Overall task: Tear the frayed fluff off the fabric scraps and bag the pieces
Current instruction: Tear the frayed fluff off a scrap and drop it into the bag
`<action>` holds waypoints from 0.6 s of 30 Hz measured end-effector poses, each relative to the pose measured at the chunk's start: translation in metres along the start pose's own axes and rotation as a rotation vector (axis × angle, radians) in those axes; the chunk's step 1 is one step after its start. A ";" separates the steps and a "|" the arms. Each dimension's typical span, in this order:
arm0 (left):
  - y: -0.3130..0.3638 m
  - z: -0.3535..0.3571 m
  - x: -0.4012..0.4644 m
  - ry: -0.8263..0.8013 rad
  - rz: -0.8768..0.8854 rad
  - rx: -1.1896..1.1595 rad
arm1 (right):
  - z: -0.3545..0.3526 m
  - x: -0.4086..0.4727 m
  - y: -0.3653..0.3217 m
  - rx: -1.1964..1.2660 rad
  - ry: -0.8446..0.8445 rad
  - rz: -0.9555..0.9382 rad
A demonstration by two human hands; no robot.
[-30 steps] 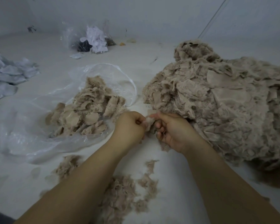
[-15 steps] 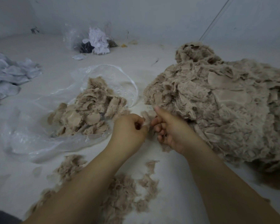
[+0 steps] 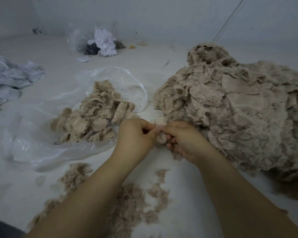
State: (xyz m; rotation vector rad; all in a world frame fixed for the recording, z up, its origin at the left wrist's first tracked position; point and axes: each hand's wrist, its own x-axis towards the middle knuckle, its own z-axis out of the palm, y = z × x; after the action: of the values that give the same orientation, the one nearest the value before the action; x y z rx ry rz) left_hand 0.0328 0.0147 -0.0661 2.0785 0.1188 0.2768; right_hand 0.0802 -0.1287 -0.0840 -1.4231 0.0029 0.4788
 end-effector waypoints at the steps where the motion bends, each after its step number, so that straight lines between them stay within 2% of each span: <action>1: -0.002 -0.001 0.001 0.010 -0.046 -0.057 | 0.000 0.001 0.000 0.033 0.010 0.007; 6: -0.007 -0.004 0.003 0.012 -0.203 -0.315 | 0.000 0.000 -0.002 0.082 0.018 0.024; 9: -0.002 -0.002 0.006 -0.089 -0.317 -0.391 | 0.001 -0.001 -0.001 0.027 -0.002 0.002; 11: -0.001 0.001 0.008 -0.136 -0.315 -0.389 | 0.001 -0.001 -0.001 0.010 -0.021 -0.003; 18: -0.001 0.005 0.009 -0.114 -0.271 -0.433 | 0.001 -0.005 -0.001 -0.041 -0.068 -0.036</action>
State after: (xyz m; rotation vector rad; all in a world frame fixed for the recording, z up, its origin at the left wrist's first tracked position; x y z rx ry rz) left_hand 0.0425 0.0131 -0.0681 1.6207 0.2459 0.0131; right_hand 0.0756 -0.1295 -0.0809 -1.4442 -0.0875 0.5001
